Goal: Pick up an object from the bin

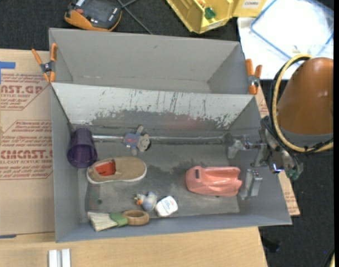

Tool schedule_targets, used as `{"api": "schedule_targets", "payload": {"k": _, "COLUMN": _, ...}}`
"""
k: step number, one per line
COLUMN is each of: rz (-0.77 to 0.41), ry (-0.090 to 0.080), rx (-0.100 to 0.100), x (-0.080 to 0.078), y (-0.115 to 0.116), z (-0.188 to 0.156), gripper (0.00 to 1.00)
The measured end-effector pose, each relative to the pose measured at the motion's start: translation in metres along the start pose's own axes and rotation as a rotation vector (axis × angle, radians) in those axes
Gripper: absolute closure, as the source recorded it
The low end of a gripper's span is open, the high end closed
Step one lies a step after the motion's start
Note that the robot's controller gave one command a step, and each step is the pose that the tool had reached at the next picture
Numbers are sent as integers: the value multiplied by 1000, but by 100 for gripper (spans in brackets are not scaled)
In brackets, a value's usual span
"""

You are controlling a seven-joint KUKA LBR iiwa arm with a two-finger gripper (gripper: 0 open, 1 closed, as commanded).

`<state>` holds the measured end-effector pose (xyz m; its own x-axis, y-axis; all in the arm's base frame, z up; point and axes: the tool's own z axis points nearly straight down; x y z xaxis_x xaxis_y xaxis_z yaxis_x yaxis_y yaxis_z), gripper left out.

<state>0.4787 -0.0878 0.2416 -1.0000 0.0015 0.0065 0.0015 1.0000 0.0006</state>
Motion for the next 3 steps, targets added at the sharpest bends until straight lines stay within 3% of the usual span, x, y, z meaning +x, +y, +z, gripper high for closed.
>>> {"api": "schedule_targets", "payload": {"k": 1, "rz": -2, "ry": -8, "rx": 1, "x": -2, "y": 0, "z": -4, "gripper": 0}}
{"api": "schedule_targets", "payload": {"k": 2, "rz": 69, "ry": -14, "rx": 2, "x": -30, "y": -11, "z": 147, "gripper": 0}}
{"api": "schedule_targets", "payload": {"k": 3, "rz": 94, "ry": -31, "rx": 3, "x": -27, "y": -6, "z": 85, "gripper": 0}}
